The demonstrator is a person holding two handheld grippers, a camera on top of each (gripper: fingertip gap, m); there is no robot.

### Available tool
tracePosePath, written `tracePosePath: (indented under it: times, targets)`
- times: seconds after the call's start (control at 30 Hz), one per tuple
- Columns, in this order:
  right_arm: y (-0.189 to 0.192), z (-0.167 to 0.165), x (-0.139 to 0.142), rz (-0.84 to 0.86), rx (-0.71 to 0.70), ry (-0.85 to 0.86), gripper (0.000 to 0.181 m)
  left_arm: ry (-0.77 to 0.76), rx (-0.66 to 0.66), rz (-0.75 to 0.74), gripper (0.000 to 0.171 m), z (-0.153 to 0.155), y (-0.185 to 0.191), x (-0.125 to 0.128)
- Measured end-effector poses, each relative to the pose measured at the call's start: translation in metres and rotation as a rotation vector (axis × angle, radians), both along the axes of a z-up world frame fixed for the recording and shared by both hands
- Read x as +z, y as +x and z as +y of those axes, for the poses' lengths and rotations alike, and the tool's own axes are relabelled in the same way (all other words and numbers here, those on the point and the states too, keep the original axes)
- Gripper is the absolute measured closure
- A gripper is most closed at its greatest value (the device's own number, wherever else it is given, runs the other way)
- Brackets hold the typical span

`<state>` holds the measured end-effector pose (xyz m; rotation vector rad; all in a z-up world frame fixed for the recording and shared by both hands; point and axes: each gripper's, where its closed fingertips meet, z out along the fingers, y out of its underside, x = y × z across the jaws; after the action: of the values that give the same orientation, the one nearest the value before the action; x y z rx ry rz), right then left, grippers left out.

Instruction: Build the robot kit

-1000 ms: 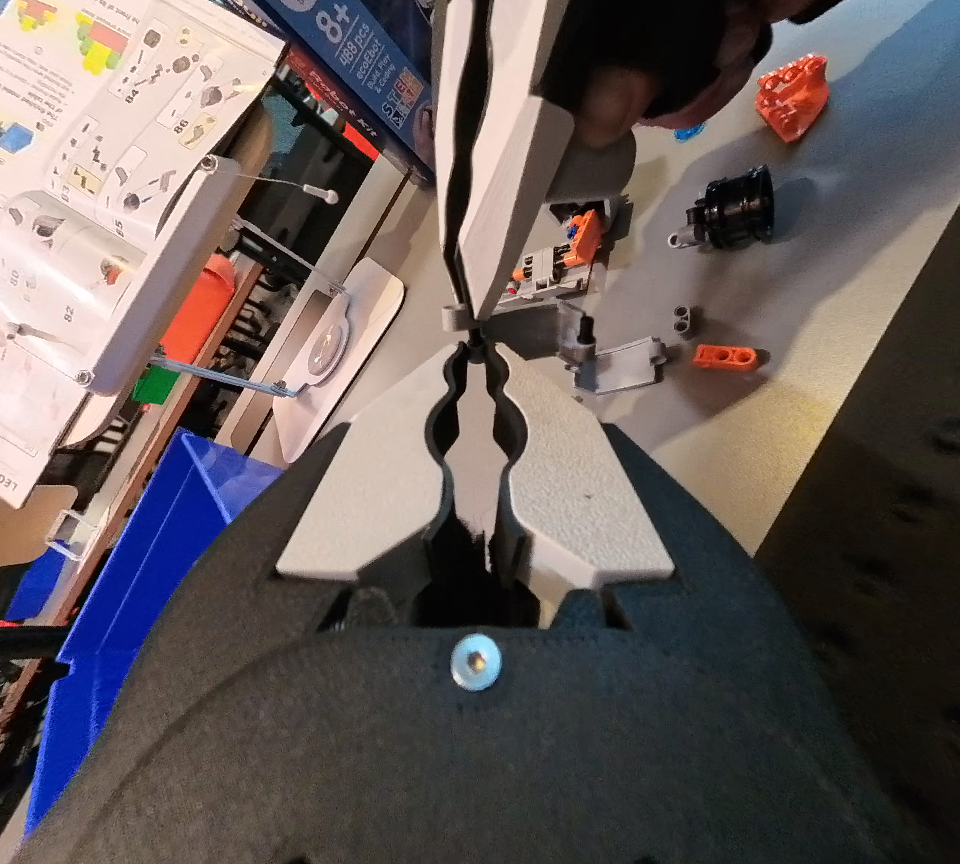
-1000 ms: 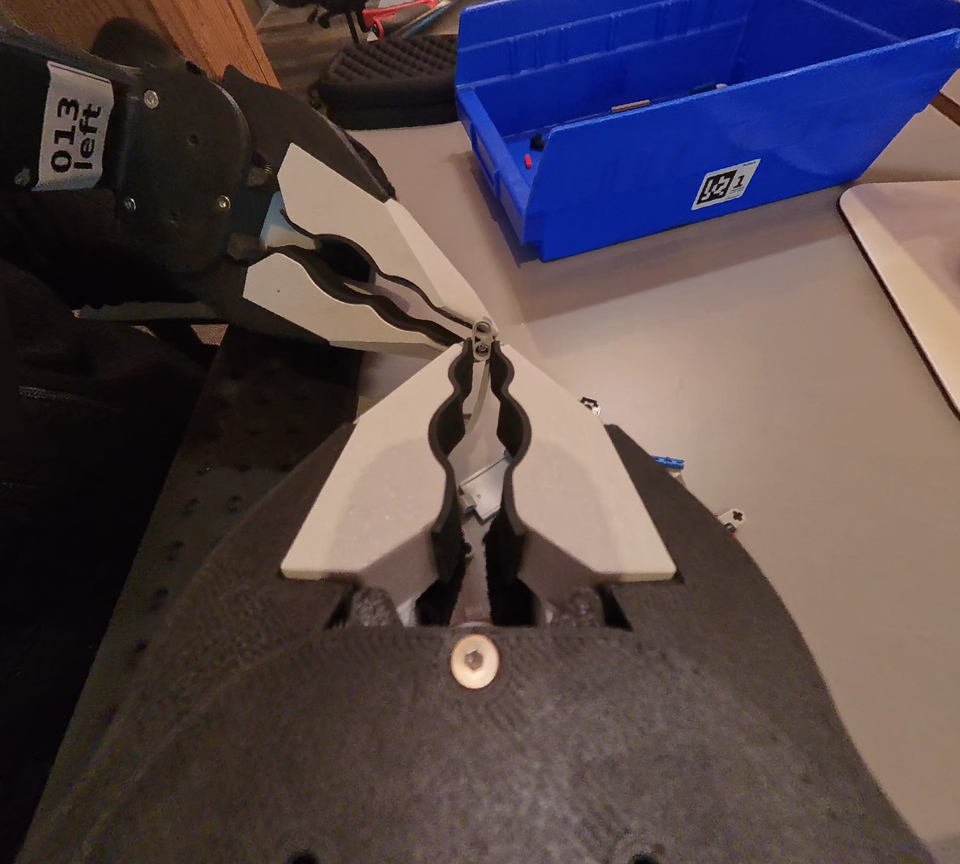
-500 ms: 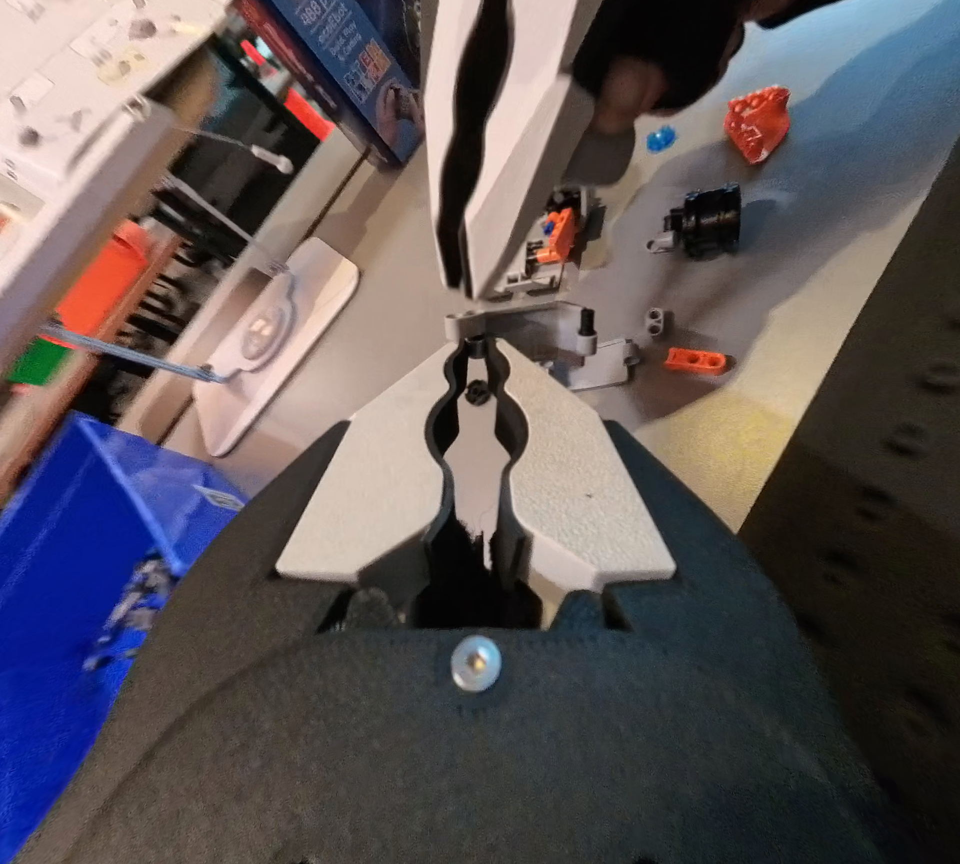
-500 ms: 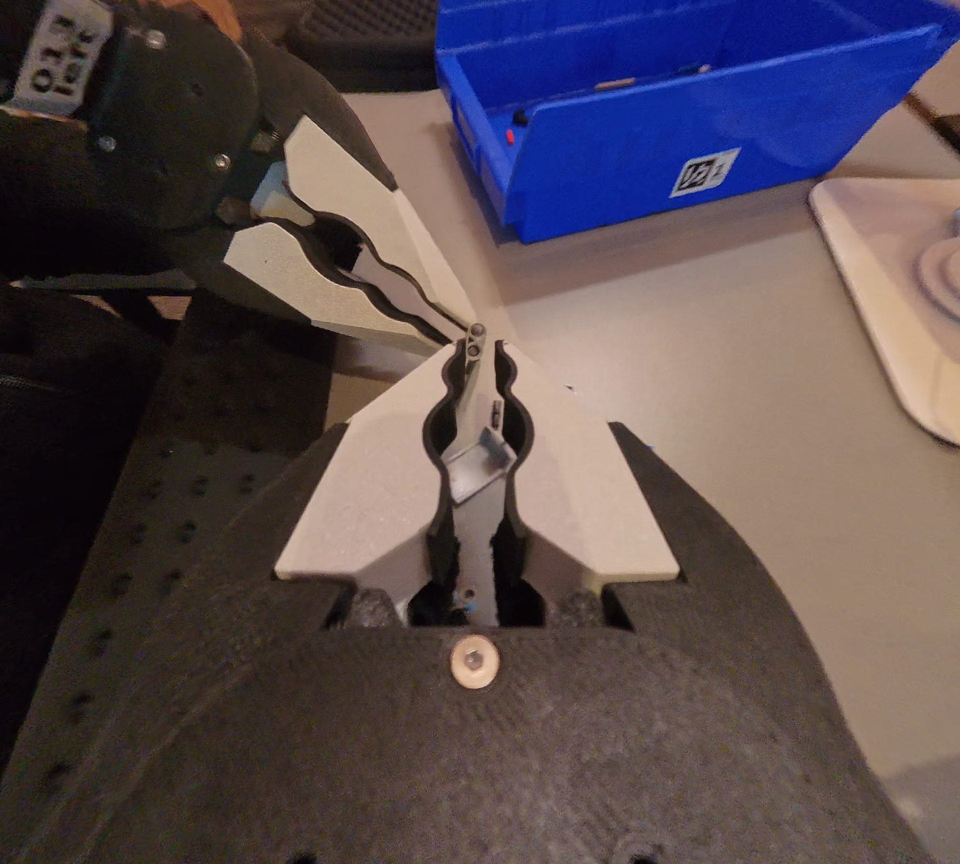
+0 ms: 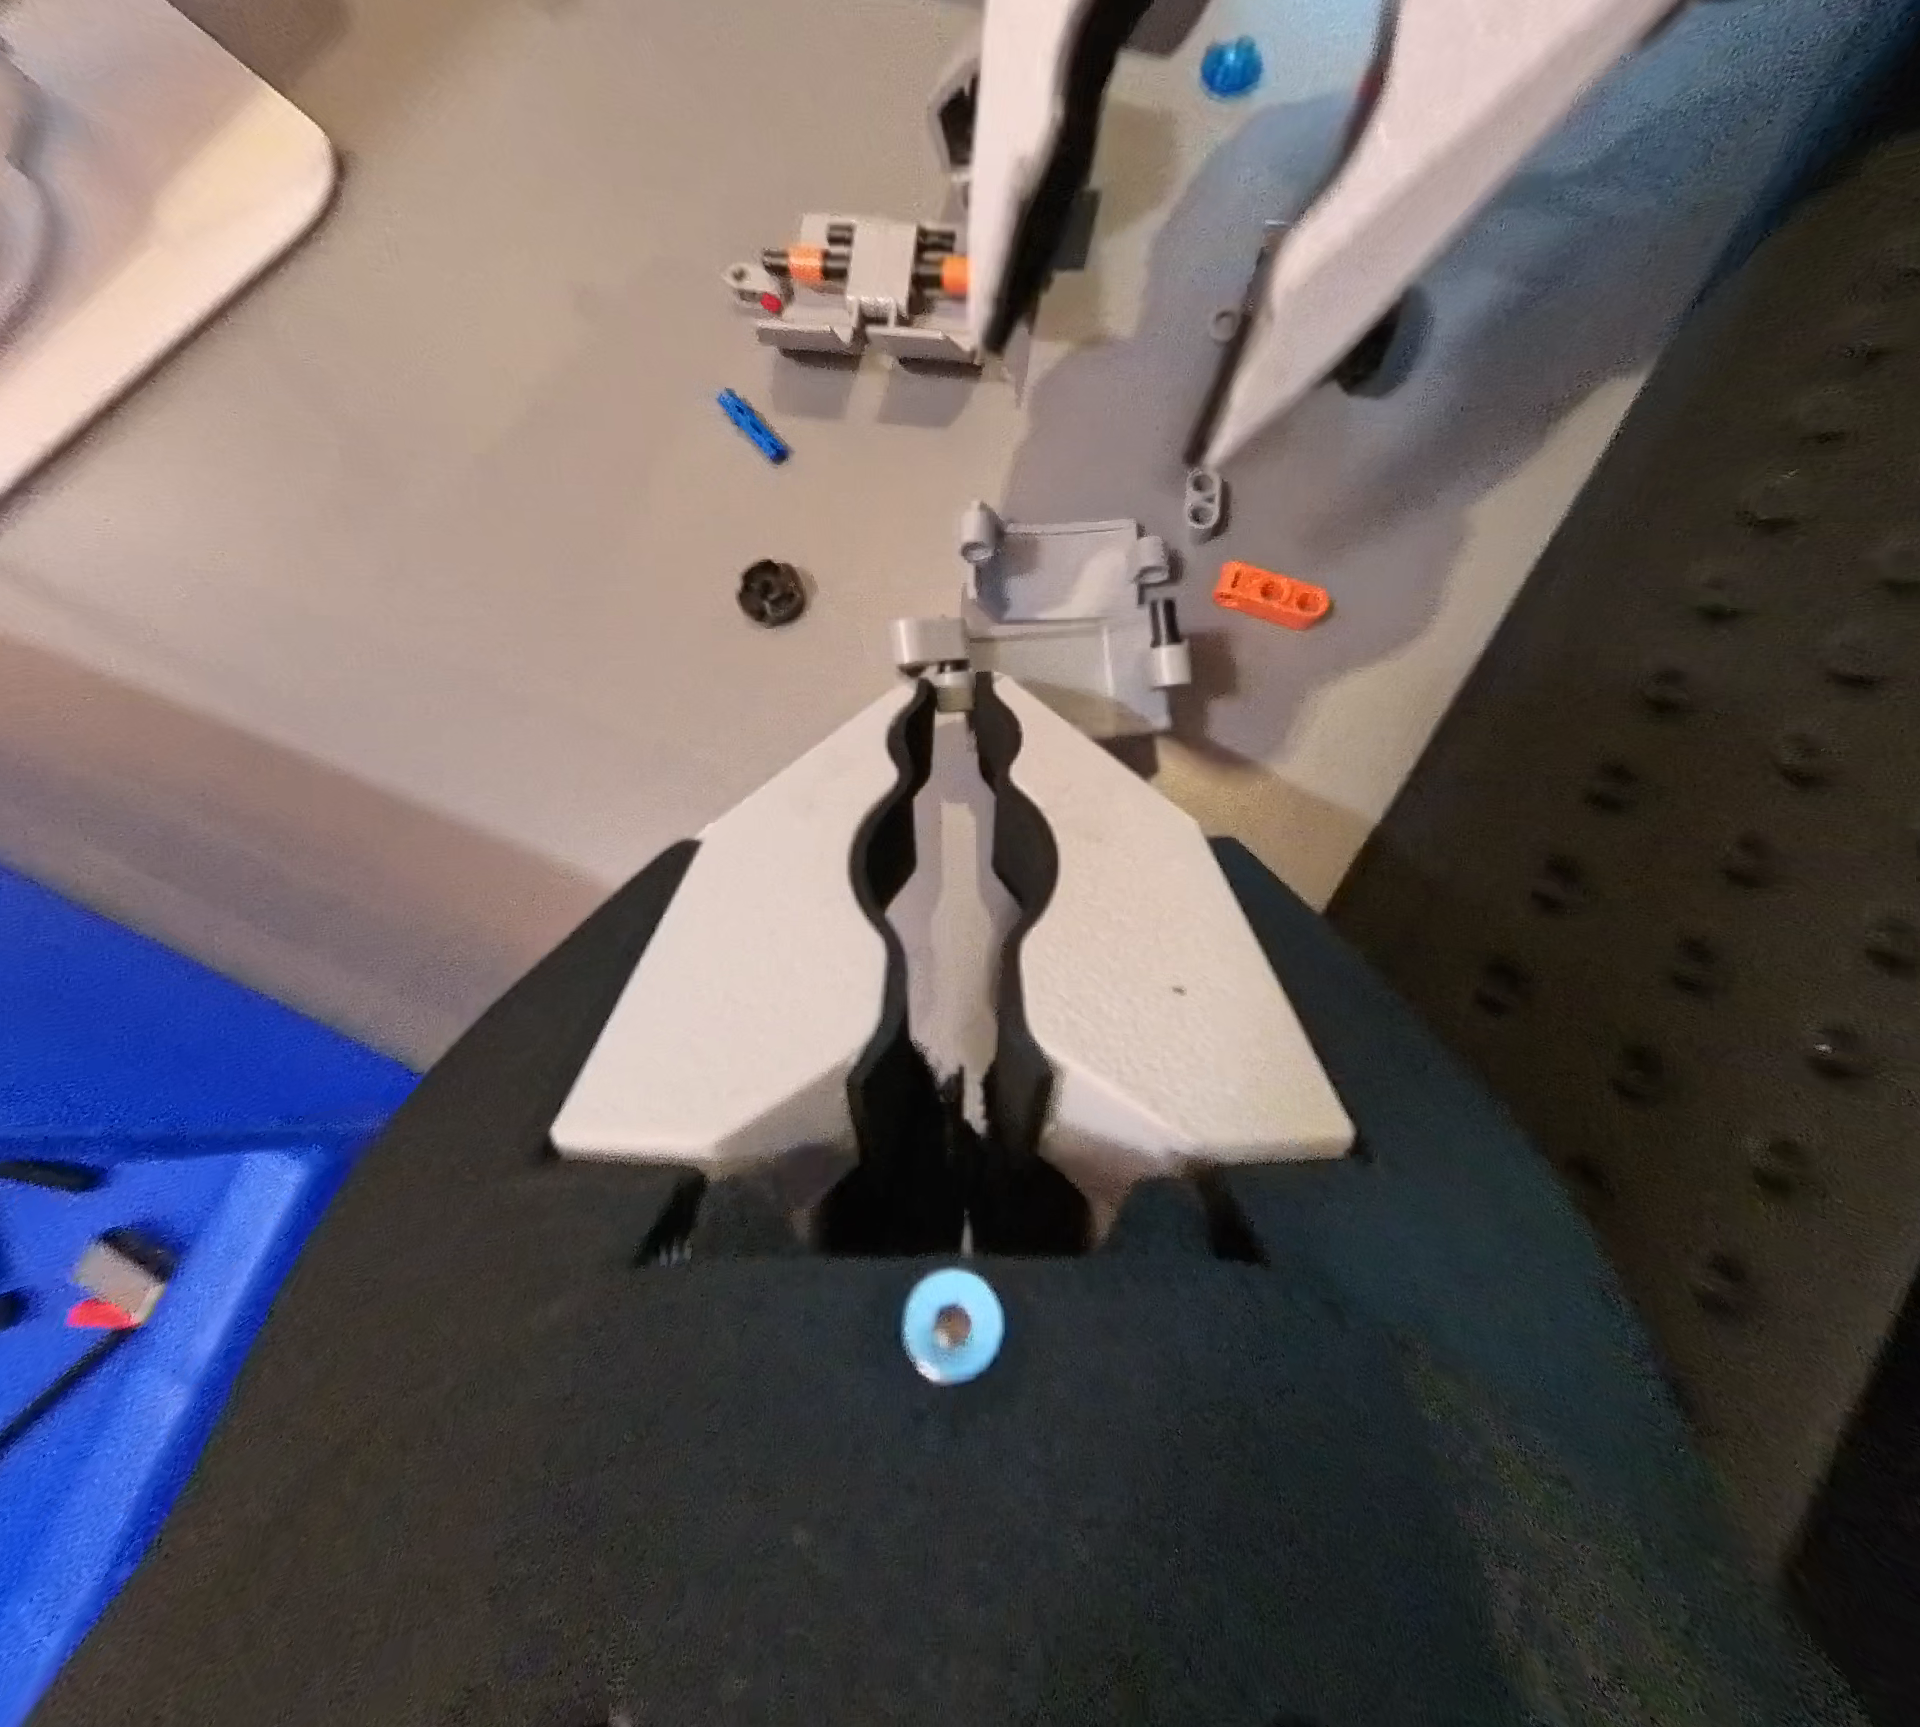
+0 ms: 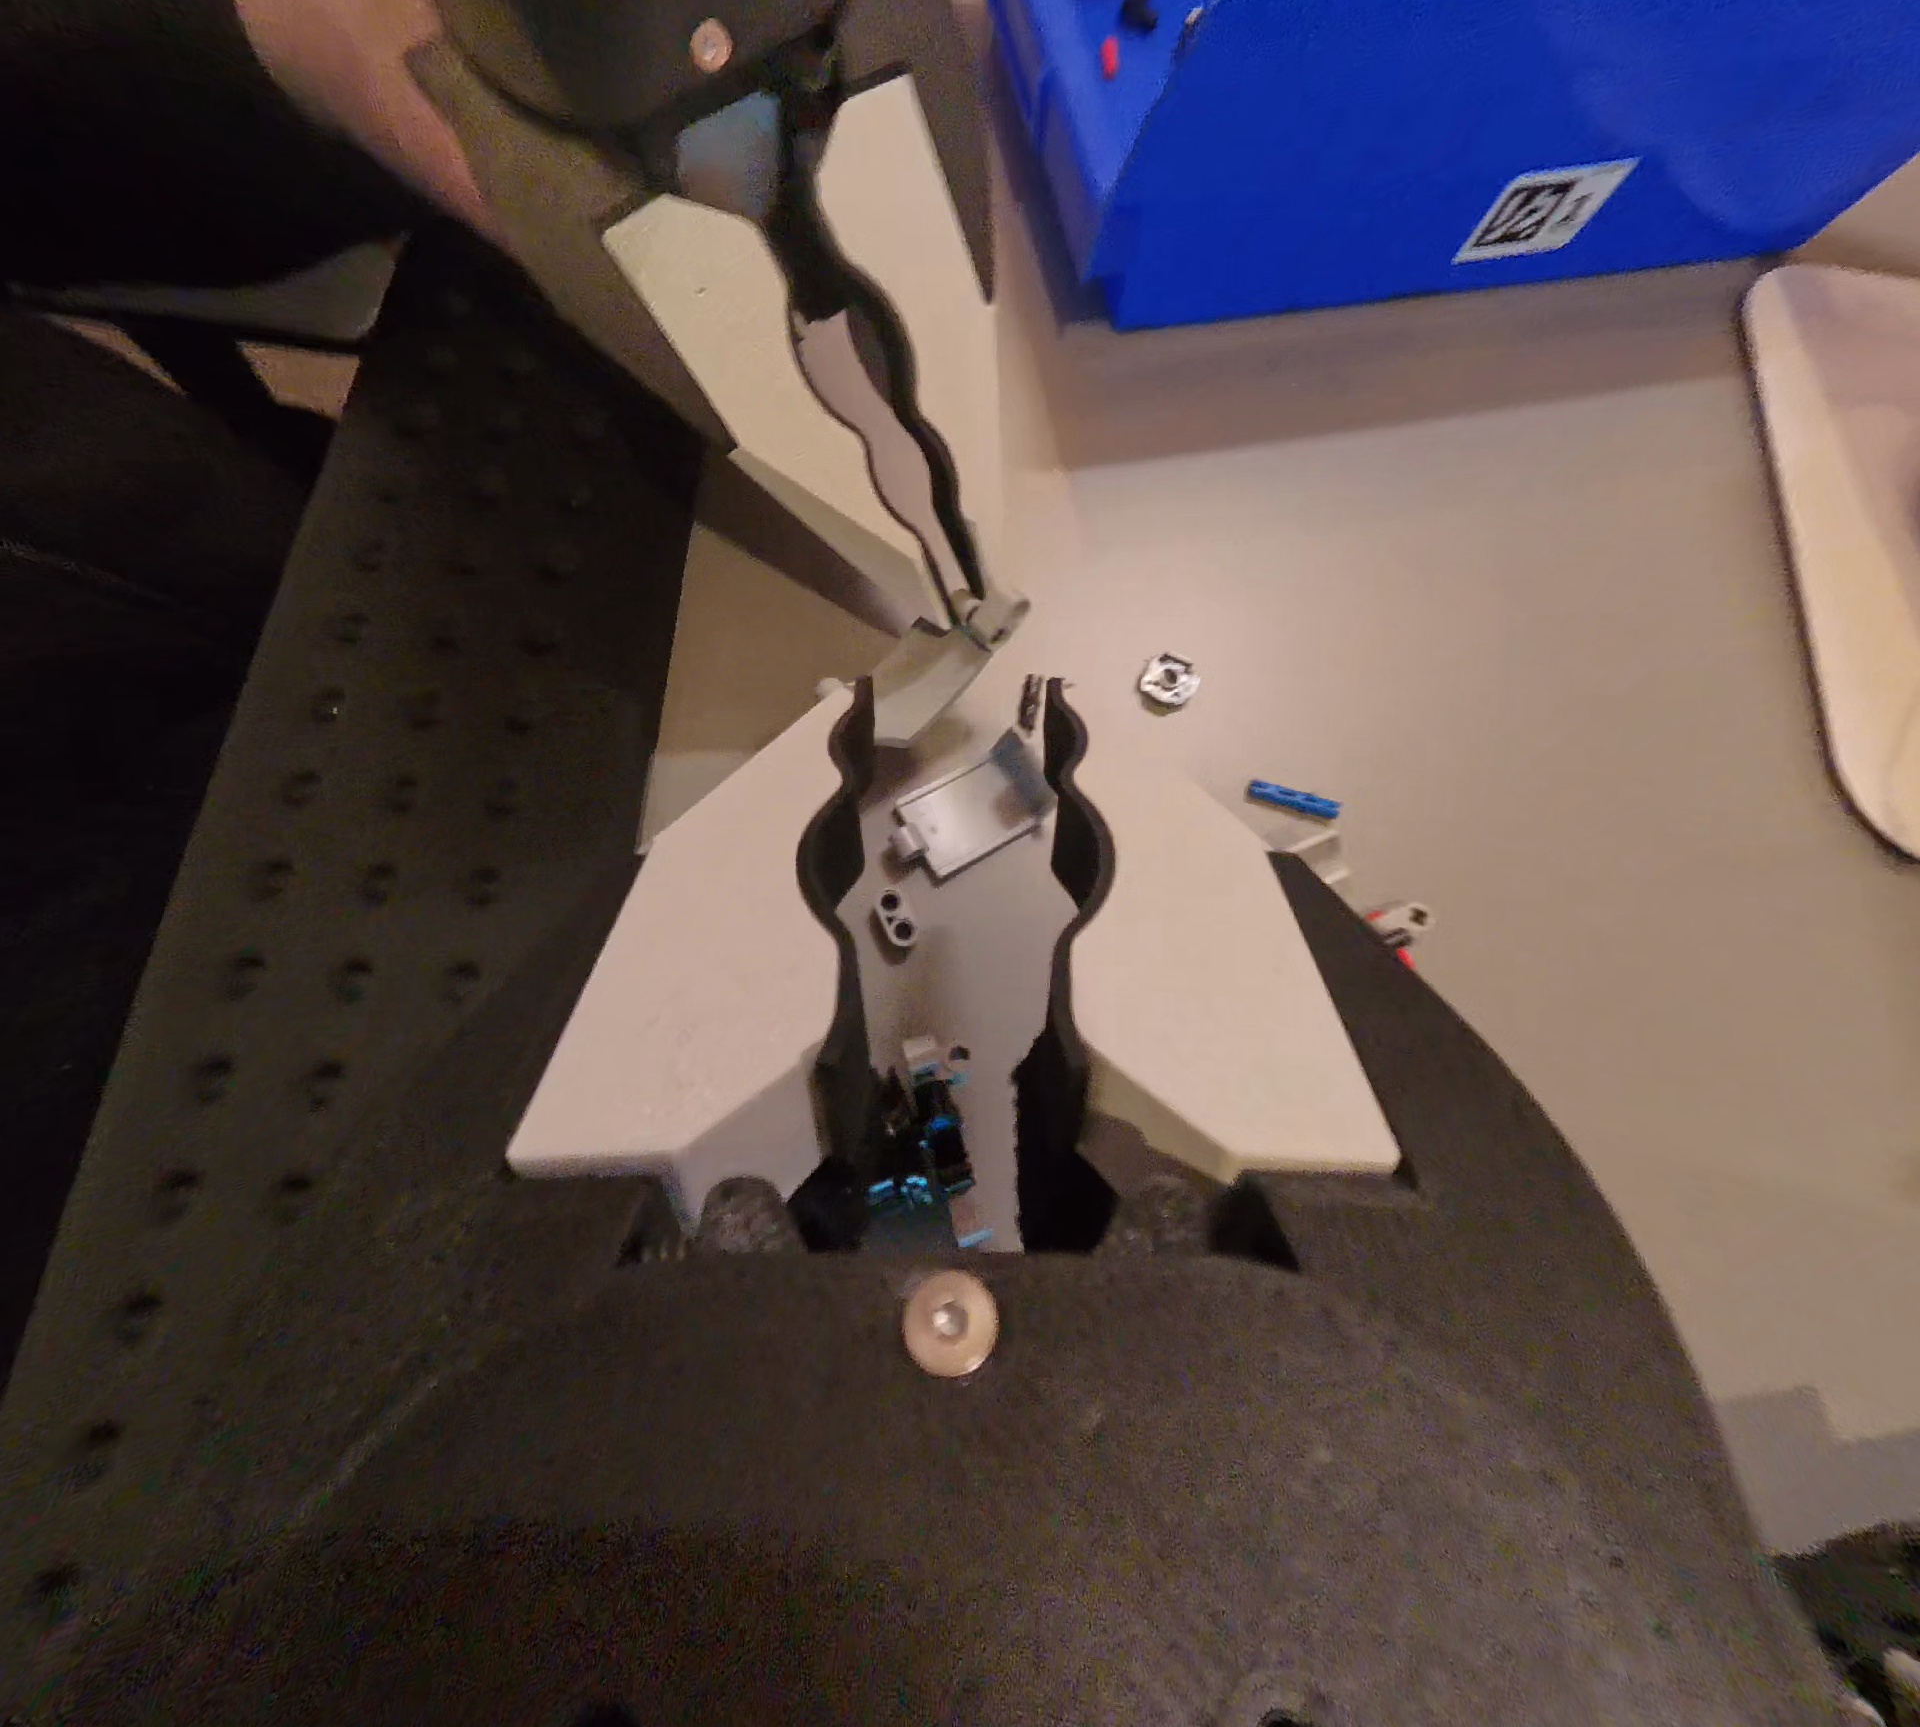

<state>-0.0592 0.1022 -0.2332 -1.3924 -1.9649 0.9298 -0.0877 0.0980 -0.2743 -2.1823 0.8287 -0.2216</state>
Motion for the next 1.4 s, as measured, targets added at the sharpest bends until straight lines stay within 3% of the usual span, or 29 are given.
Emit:
tracePosePath:
  times: [0.27, 0.33, 0.57, 0.7, 0.8, 0.93, 1.1, 1.2, 1.27, 1.4]
  targets:
    - [-0.002, -0.018, -0.032, -0.117, 0.041, 0.038, 0.148, -0.095, 0.002, -0.090, 0.163, -0.015, -0.003, -0.006]
    - [-0.002, -0.018, -0.033, -0.124, 0.037, 0.026, 0.148, -0.105, -0.069, -0.095, 0.156, -0.024, 0.000, -0.003]
    - [-0.004, -0.032, -0.047, -0.204, 0.028, -0.032, 0.130, -0.043, -0.191, 0.085, 0.135, -0.020, -0.007, -0.006]
    - [-0.007, -0.034, -0.061, -0.241, 0.014, 0.003, 0.136, -0.090, -0.245, 0.195, 0.133, -0.018, -0.008, -0.024]
    - [-0.007, -0.030, -0.065, -0.257, 0.005, 0.015, 0.138, -0.139, -0.282, 0.143, 0.150, -0.024, 0.007, -0.028]
    - [-0.001, -0.022, -0.063, -0.271, -0.017, 0.002, 0.133, -0.130, -0.304, 0.114, 0.144, -0.029, 0.021, -0.028]
    - [0.008, -0.025, -0.062, -0.302, 0.023, 0.006, 0.139, -0.095, -0.314, 0.072, 0.144, -0.030, 0.017, -0.013]
    - [0.009, -0.036, -0.061, -0.297, 0.094, -0.025, 0.148, -0.057, -0.350, 0.106, 0.133, -0.026, 0.017, -0.009]
    - [0.011, -0.040, -0.065, -0.315, 0.132, -0.012, 0.168, -0.059, -0.368, 0.151, 0.122, -0.024, 0.016, -0.013]
    - [0.014, -0.044, -0.066, -0.309, 0.189, 0.019, 0.177, -0.093, -0.408, 0.183, 0.123, -0.020, 0.017, -0.025]
